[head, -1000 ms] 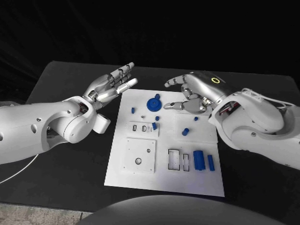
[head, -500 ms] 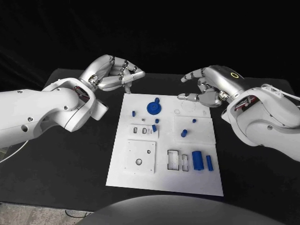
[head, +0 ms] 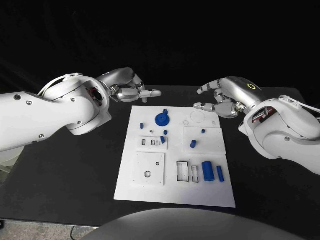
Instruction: Assemble the parts on the task board
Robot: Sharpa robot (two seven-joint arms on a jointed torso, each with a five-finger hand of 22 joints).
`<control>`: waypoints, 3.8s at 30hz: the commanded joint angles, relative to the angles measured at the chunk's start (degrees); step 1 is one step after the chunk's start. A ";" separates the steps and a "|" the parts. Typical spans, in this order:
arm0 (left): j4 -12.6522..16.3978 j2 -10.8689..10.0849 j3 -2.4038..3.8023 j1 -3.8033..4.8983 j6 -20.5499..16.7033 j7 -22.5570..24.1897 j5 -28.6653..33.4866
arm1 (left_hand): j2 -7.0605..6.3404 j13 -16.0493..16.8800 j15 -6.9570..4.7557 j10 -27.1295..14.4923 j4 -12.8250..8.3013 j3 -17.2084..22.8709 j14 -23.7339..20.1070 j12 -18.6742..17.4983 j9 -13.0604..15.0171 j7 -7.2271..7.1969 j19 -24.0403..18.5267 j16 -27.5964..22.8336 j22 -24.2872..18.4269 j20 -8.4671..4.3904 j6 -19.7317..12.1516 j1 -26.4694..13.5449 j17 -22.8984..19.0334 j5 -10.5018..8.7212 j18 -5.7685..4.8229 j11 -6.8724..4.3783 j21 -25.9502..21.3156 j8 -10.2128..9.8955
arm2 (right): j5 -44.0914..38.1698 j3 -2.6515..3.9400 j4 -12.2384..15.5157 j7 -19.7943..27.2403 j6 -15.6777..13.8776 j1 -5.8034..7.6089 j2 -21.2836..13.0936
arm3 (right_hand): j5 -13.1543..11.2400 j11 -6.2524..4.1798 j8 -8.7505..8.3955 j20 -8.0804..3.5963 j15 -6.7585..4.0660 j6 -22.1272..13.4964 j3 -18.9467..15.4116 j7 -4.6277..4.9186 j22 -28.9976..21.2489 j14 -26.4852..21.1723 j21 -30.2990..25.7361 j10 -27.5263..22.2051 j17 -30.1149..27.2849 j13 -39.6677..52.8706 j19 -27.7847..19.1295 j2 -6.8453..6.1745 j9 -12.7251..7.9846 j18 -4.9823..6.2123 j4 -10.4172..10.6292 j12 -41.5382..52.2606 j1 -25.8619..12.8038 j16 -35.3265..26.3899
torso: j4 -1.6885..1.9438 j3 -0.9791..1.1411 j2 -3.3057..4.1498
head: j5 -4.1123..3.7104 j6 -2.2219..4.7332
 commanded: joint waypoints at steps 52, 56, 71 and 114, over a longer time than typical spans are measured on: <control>-24.00 24.41 -0.27 -1.26 11.34 -1.96 -33.35 | 1.09 15.05 2.37 6.00 0.02 7.38 6.01 0.14 11.64 2.67 -2.85 0.14 3.54 2.50 -10.48 -4.01 15.05 -3.81 -0.61 2.52 -0.62 -13.61 | 0.68 -1.45 -1.66 -0.69 6.38 -0.11 -1.03 | 3.70 0.30 -0.54 0.00 0.52 0.48 0.26 -0.02 6.64 2.57 -1.12 0.03 -1.20 2.22 0.07 2.05 -0.92 0.17 -0.94 -0.91 2.05 -0.49 | -0.15 0.72 -0.48 | 0.57 0.00; -26.25 24.99 -0.27 -1.23 24.79 -6.16 -7.87 | 1.94 15.05 2.76 6.00 -1.67 8.56 6.01 0.14 14.02 3.70 -0.04 0.14 6.52 2.83 -9.49 -0.37 15.05 -3.71 -1.25 3.12 1.29 -11.97 | 0.71 -1.55 -1.71 -0.76 6.60 -0.11 -1.35 | 3.82 0.30 -0.61 0.00 0.51 0.49 0.47 -0.03 6.64 2.55 -1.23 -0.01 -1.26 2.14 0.05 2.24 -1.02 0.19 -1.16 -0.98 2.48 -0.52 | -0.17 0.81 -0.53 | 0.15 0.00; -25.61 23.01 -0.28 -1.19 45.27 -10.10 6.06 | 3.05 15.05 0.33 6.00 -2.32 8.94 6.01 0.14 23.82 1.39 3.36 0.14 9.39 0.68 -7.68 -0.75 15.05 -3.66 -1.93 0.70 2.97 -5.98 | 1.71 -2.17 -1.90 -0.59 7.40 -0.11 -1.76 | 2.95 0.30 -0.78 0.00 0.52 0.57 1.29 0.00 6.67 2.54 -1.50 -0.10 -1.42 1.97 0.02 2.72 -1.31 0.22 -1.58 -1.11 3.48 -0.56 | -0.12 0.83 -0.57 | 0.31 0.00; -16.34 18.41 -0.33 -2.93 46.97 -11.30 -4.11 | 2.94 15.05 -0.78 6.00 -3.66 9.16 6.01 0.14 29.34 0.23 1.89 0.14 6.13 -0.51 -6.44 -3.44 15.05 -3.61 -1.10 -0.36 0.50 -4.06 | 2.73 -2.46 -2.55 -0.50 8.50 -0.12 -0.81 | 3.09 0.31 -0.82 0.00 0.52 0.59 1.48 0.02 6.61 2.52 -1.77 -0.21 -1.54 1.76 -0.04 2.76 -1.38 0.26 -1.68 -1.30 3.69 -0.64 | -0.16 0.84 -0.58 | 2.70 0.00</control>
